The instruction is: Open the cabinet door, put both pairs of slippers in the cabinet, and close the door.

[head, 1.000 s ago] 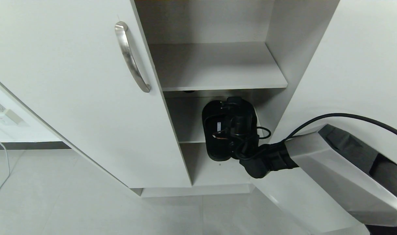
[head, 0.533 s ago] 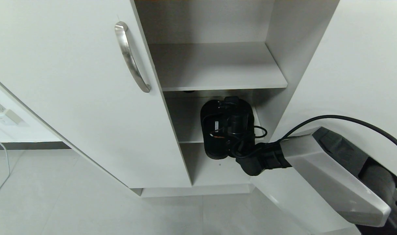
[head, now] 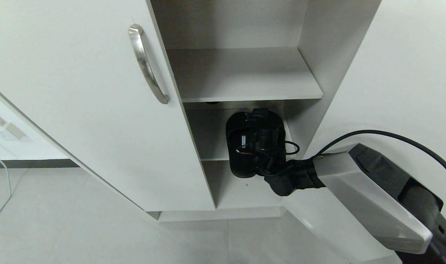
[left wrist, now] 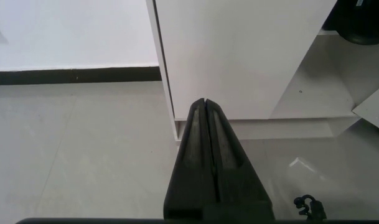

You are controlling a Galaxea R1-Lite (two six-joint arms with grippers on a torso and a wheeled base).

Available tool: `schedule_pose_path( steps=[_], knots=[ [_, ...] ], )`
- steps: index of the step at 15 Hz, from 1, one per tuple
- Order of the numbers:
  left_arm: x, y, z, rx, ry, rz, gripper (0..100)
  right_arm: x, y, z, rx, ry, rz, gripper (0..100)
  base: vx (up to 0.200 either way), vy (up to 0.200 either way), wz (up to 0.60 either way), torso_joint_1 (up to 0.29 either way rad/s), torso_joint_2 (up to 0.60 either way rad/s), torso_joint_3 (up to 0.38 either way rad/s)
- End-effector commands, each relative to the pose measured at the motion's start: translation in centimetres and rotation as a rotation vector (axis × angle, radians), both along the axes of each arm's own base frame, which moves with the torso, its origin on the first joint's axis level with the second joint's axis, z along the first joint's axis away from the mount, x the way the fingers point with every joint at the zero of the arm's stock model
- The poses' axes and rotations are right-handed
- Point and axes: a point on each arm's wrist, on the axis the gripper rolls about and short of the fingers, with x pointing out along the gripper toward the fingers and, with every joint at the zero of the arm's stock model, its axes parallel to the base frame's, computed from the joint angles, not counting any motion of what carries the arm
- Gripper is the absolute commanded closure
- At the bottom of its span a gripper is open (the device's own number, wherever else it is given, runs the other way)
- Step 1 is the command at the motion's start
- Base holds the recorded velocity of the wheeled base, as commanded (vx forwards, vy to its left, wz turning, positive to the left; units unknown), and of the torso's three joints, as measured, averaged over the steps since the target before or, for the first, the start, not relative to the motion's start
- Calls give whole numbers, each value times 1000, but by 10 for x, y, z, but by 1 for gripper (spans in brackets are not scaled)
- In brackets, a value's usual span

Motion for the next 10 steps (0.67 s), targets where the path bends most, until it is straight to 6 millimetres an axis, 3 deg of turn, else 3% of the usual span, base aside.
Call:
schedule_pose_path(
  steps=[1,3,4,8,10],
  knots=[
    [0,0,0,0,2,2,100,2,-1,1,6,-7,-5,100,0,0,0,0,0,0],
    [0,0,0,0,2,0,100,4,-2,-2,1,-3,-8,100,0,0,0,0,0,0],
    [0,0,0,0,2,0,100,4,-2,-2,2,-3,-8,0,0,0,0,0,0,0],
    [0,0,0,-2,1,-1,100,5,-3,-7,-14,15,-16,0,0,0,0,0,0,0],
    [0,0,0,-2,1,-1,100,-4,-9,-1,-27,32,-13,0,0,0,0,0,0,0]
  ],
)
